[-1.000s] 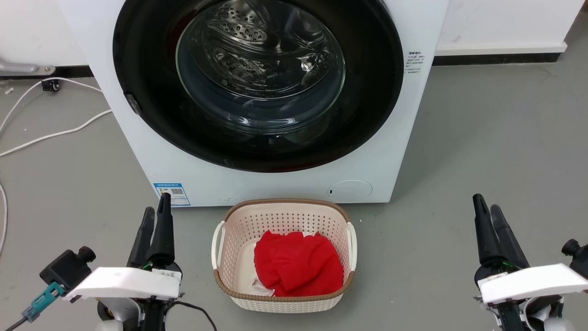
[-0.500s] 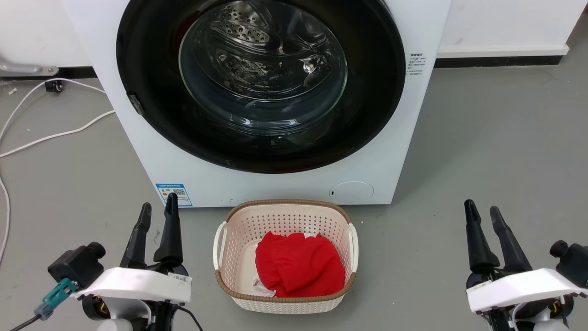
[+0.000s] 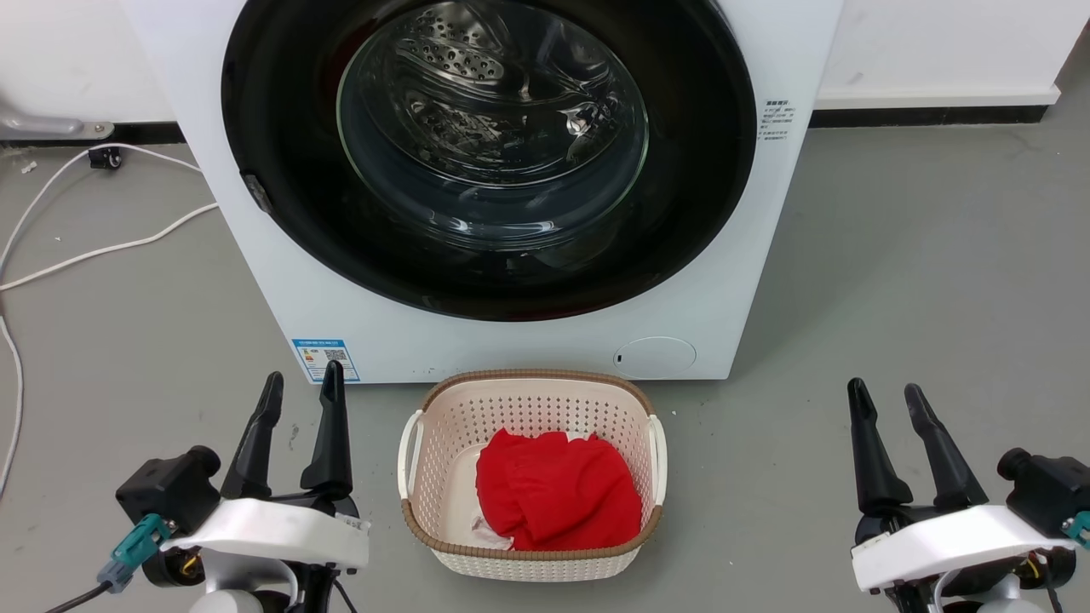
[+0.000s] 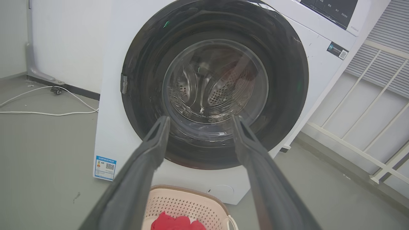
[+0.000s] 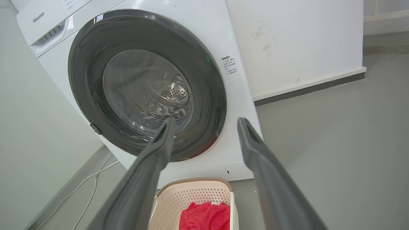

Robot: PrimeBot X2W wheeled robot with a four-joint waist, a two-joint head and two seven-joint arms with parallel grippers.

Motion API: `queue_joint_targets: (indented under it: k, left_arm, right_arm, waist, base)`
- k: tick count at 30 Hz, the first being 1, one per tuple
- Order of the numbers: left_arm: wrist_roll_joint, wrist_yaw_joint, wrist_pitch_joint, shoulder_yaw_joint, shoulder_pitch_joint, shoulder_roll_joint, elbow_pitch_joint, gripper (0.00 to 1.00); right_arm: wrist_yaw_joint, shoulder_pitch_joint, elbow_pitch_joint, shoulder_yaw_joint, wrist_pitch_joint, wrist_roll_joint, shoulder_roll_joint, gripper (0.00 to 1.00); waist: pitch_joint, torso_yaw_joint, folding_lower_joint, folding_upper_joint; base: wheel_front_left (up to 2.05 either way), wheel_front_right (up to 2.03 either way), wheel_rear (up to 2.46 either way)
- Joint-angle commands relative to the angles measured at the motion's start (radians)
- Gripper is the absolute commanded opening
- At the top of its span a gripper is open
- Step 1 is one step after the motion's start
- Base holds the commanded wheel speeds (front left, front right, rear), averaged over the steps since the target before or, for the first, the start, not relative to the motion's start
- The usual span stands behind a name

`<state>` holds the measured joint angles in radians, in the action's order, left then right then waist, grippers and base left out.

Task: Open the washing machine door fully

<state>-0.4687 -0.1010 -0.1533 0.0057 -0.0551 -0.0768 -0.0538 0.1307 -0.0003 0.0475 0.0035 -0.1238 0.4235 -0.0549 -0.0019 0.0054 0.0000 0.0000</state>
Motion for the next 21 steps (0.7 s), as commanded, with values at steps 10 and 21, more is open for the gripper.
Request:
queue_joint_targets:
  k: [10, 21]
  left_arm:
    - [0.113, 0.014, -0.029, -0.018, 0.004, -0.014, 0.020, 1.00]
    - [0.207, 0.022, -0.054, -0.034, 0.007, -0.019, 0.016, 1.00]
  right_arm:
    - [0.000, 0.005, -0.020, 0.001, -0.017, -0.121, 0.003, 1.00]
    - [0.000, 0.012, -0.020, 0.005, -0.022, -0.206, 0.004, 1.00]
  waist:
    - [0.001, -0.001, 0.0000, 0.0000]
    - [-0.001, -0.002, 0.0000, 0.0000]
  base:
    - [0.00, 0.00, 0.00]
    - [0.00, 0.00, 0.00]
